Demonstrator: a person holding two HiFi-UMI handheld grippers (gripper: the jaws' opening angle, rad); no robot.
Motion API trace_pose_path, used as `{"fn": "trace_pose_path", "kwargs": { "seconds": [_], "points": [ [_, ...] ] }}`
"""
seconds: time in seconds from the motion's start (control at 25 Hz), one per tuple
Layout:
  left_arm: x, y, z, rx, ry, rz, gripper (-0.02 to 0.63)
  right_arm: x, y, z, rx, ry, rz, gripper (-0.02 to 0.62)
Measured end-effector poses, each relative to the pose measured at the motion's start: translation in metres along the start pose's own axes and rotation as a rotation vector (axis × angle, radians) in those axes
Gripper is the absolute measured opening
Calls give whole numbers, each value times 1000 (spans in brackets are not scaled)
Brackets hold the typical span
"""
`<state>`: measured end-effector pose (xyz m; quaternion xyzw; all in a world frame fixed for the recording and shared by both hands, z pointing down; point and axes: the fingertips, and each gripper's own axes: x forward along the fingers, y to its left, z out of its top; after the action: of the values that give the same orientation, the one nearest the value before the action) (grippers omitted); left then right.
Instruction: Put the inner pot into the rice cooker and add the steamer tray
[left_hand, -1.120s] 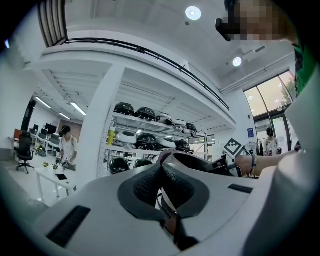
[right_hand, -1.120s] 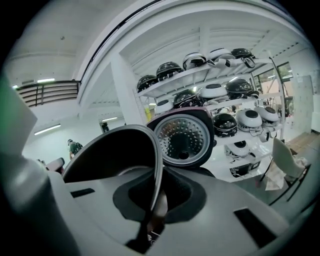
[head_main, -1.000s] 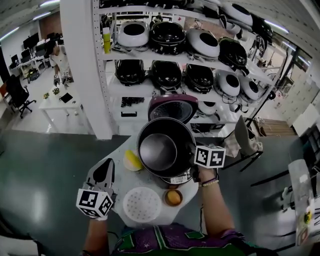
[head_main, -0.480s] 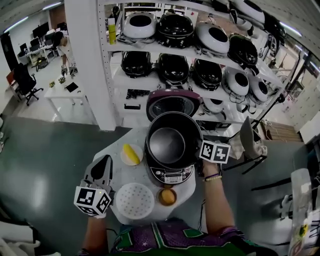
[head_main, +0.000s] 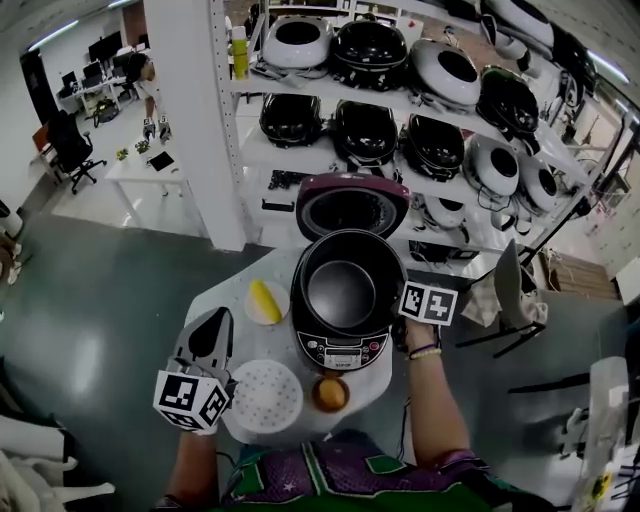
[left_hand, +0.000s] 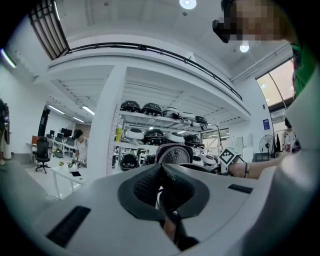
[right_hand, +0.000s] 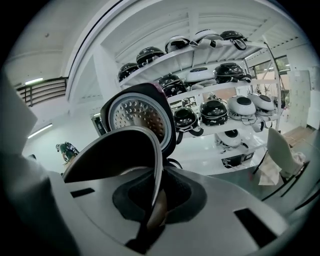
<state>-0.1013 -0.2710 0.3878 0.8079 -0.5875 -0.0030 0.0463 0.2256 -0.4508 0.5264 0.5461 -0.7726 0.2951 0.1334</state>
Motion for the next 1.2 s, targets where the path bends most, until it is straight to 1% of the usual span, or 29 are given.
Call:
{"fn": "trace_pose_path", "kwargs": {
  "seconds": [0.24,0.56,1.04,1.2],
  "points": [
    [-5,-5,-12,32,17,48,20,23,-9,-13,-20,33,11,21],
    [-16,-4,-9,53,20,98,20,42,-12,-24,-59,76,13,23],
    [-25,-6,-15,37,28,119,20,74,-26,-48,-30,145,6,25],
    [-31,0,-14,39,28,132,20,81,-28,-55,-42,161,-11,28]
  ]
}}
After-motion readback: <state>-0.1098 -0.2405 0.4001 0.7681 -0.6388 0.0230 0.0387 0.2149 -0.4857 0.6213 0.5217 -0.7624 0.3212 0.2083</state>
